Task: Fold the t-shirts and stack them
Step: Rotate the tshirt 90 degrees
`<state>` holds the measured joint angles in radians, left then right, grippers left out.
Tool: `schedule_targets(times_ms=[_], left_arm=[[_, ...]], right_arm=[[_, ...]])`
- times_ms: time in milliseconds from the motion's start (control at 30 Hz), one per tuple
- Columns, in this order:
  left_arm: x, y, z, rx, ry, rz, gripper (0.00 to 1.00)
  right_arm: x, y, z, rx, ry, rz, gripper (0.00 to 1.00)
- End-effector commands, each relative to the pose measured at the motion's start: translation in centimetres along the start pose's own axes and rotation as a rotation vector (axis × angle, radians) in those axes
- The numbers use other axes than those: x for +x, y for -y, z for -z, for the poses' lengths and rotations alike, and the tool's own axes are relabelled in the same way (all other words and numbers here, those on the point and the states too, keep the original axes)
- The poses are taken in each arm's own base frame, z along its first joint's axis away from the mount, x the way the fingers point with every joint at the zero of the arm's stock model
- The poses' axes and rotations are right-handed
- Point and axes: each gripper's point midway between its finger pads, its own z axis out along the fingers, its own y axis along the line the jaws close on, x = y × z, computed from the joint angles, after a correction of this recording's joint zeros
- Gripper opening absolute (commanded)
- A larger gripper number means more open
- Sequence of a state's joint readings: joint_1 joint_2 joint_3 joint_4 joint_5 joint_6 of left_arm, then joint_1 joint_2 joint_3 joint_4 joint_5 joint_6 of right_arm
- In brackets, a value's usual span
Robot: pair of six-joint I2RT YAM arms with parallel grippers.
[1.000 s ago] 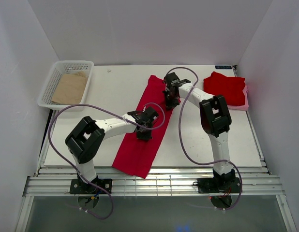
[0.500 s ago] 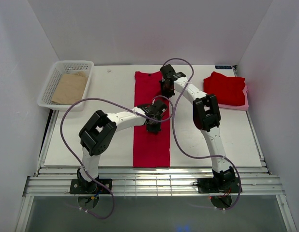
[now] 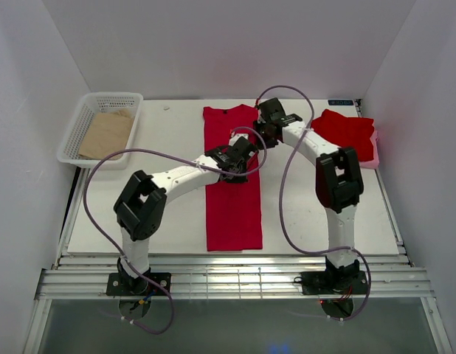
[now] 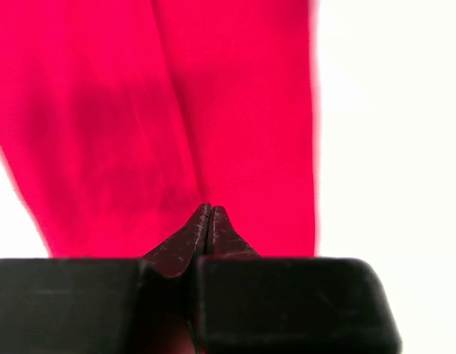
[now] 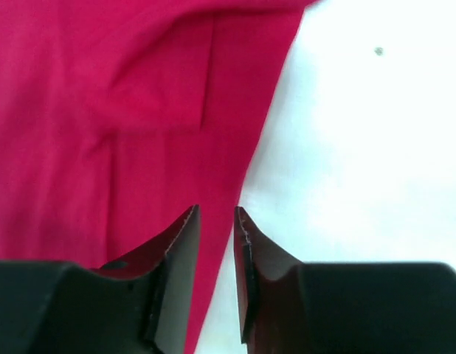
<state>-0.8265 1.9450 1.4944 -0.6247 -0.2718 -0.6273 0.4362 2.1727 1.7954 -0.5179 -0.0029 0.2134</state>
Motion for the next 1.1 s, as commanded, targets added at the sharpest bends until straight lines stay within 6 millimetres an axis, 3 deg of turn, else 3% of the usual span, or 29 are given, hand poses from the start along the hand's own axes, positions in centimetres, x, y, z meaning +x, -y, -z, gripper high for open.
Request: schedule_targets(times_ms=[0,33,100,133,167,200,267,300,333,433,467,633,1067], left_arm=[[-8.6,0.7,9.9,0.122,0.322,0.110,0.31],[-9.1,0.9,10.9,0.157,0.356,0.126,0.45],[-7.6,0.0,11.2,0.155,0.339,0.135,0.81],[-6.5,-0.9,11.7,0.138,0.315,0.139,0.85],[-4.5,-1.8,10.8,0.110,0.260,0.152,0.87],[-2.9,-2.5,10.3,0.091,0.216,0.147,0.87],[0.4,-3.7,9.7,0.075,0.123,0.139,0.77],[3.6,-4.8,8.7,0.050,0.056,0.145,0.74],[4.8,-4.9,8.5,0.065,0.034,0.148,0.68],[8.9,-5.8,8.6,0.086,-0.051,0.152,0.74],[9.3,-5.8,9.0,0.102,-0.051,0.158,0.81],[12.4,-6.9,9.3,0.095,-0.126,0.172,0.84],[16.7,-7.4,9.5,0.086,-0.247,0.191,0.76]], right_arm=[[-4.1,-2.9,10.2,-0.065,0.228,0.075,0.33],[-3.0,-3.2,11.1,-0.070,0.216,0.079,0.36],[1.4,-4.4,12.8,-0.089,0.153,0.100,0.45],[3.1,-4.1,13.0,-0.060,0.127,0.098,0.47],[5.2,-4.9,13.4,-0.070,0.089,0.110,0.47],[8.6,-4.7,13.8,-0.068,0.034,0.092,0.47],[12.4,-5.3,14.1,-0.077,-0.025,0.079,0.47],[13.7,-5.8,14.9,-0.097,-0.029,0.043,0.47],[17.0,-5.3,14.4,-0.089,-0.092,0.034,0.48],[21.5,-6.1,15.3,-0.105,-0.156,0.030,0.54],[22.5,-6.5,15.6,-0.103,-0.167,0.043,0.56],[25.8,-6.8,16.8,-0.102,-0.217,0.018,0.58],[31.4,-8.5,15.7,-0.143,-0.342,0.023,0.54]])
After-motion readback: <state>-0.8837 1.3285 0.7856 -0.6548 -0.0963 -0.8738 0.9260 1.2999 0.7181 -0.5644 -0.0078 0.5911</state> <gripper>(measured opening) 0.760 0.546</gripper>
